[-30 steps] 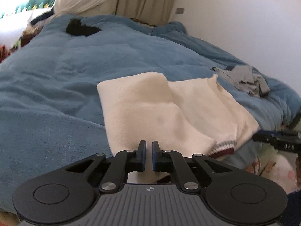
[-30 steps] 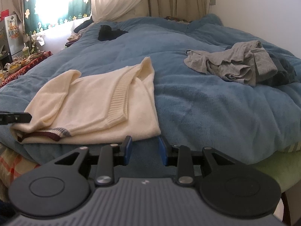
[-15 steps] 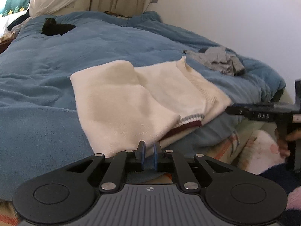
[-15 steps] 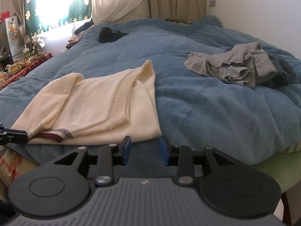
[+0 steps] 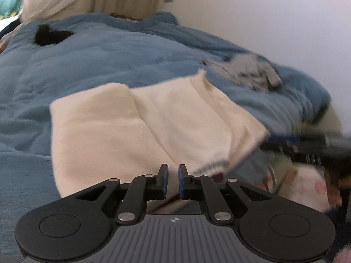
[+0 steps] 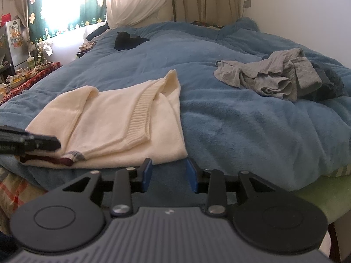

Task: Fold clothes

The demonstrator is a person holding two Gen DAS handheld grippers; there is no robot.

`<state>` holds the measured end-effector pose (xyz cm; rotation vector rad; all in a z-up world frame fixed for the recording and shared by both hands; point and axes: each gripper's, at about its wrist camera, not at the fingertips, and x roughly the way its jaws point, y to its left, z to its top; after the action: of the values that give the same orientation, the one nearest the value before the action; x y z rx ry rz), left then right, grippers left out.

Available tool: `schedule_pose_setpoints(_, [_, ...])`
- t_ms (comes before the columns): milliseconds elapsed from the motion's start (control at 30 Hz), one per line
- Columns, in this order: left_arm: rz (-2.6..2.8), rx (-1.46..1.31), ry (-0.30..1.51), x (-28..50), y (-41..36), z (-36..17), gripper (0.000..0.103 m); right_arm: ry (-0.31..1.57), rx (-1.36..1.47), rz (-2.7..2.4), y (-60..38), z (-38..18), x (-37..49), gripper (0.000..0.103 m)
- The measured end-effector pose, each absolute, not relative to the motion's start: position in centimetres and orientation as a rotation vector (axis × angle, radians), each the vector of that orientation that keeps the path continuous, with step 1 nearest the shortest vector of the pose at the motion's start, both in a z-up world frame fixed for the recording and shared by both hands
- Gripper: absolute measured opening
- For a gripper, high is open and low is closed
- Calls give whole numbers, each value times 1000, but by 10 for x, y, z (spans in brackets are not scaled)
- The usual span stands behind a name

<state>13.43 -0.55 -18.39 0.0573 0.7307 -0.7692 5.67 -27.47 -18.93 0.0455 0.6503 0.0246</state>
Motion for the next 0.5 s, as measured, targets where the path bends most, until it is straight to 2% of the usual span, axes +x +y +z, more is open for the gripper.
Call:
schedule_pose_setpoints(200, [-788,34,766,120,10,-185,8,655,54,22,-275,-192,59,38])
schedule_pose_setpoints(500, [-687,-36,692,132,50,-149,8,641,33,29,-277,-189,61,38])
